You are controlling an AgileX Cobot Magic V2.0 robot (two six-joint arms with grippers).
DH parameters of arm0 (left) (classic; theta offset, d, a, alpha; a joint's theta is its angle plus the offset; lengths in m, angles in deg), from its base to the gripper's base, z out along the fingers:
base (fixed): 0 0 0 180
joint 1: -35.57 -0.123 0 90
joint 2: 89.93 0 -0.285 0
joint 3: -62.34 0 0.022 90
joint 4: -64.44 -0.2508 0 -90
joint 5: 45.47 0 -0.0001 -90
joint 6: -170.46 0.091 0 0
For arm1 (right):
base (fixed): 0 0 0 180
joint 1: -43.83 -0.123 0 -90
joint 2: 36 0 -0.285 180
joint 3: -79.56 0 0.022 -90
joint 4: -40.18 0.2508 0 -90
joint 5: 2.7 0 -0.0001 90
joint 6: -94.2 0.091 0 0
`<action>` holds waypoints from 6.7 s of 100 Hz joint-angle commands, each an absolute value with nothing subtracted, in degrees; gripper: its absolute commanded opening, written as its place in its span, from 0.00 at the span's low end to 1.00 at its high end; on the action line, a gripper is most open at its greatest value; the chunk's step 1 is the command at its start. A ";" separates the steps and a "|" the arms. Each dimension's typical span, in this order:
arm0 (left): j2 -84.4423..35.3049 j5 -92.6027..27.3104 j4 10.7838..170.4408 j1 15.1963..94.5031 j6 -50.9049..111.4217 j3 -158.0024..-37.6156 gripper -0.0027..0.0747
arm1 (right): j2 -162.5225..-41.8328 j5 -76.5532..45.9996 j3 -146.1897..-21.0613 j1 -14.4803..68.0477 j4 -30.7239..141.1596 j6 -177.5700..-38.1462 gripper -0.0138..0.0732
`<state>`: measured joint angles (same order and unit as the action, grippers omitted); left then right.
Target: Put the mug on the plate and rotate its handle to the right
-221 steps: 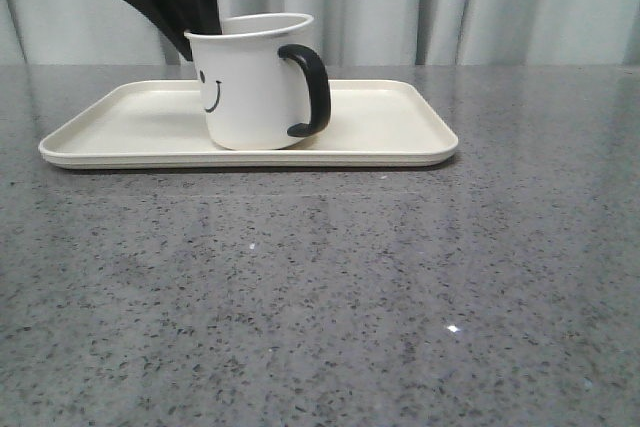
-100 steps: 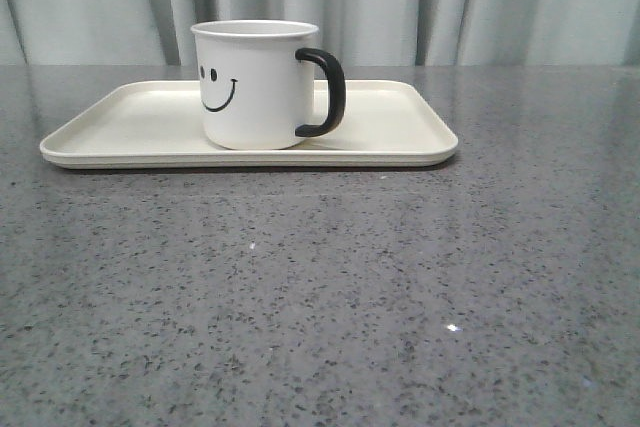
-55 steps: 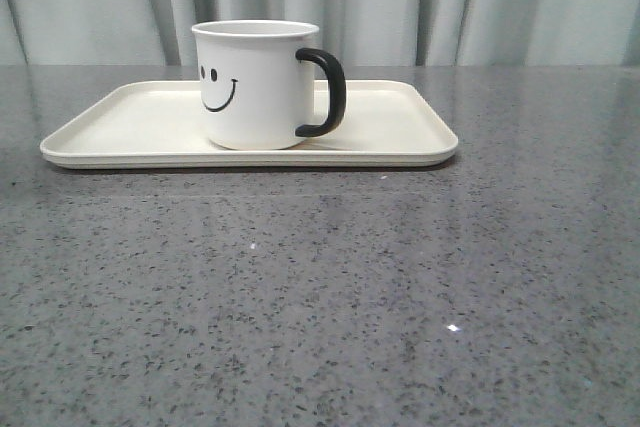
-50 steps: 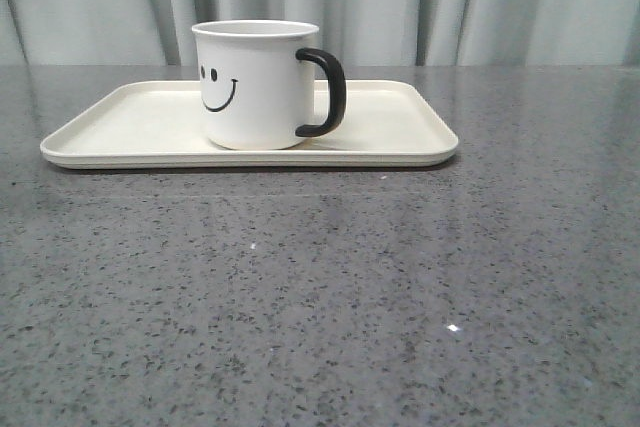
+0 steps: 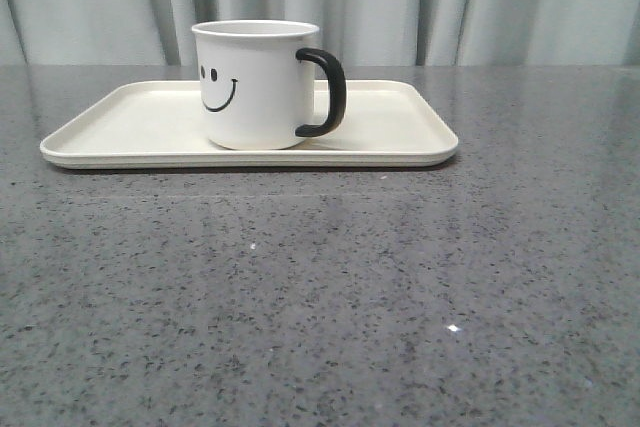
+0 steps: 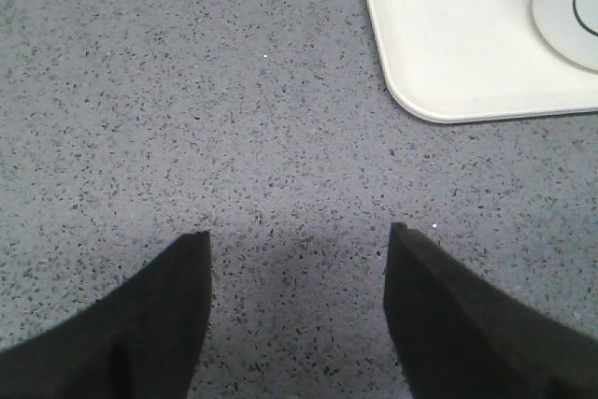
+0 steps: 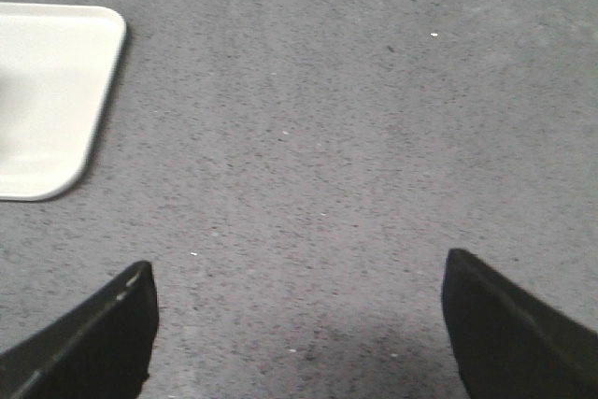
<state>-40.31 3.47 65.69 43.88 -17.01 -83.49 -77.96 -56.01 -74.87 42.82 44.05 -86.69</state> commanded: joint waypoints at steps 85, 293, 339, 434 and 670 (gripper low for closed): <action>-40.56 -0.41 65.59 43.77 -17.30 -84.84 0.56 | -124.31 -50.06 -109.12 21.38 62.23 -98.17 0.87; -40.56 -0.41 65.59 43.77 -17.30 -84.84 0.56 | -154.95 -56.16 -136.93 12.47 50.53 -88.79 0.08; -40.56 -0.41 65.59 43.77 -17.30 -84.84 0.56 | -160.17 -73.74 -152.00 12.53 60.45 -115.84 0.09; -40.56 -0.46 65.59 43.77 -17.30 -84.84 0.56 | -162.39 -76.86 -154.02 13.70 61.46 -130.55 0.09; -40.56 -0.55 65.59 43.77 -17.30 -84.84 0.56 | -149.21 -69.09 -153.95 20.26 59.53 -118.49 0.70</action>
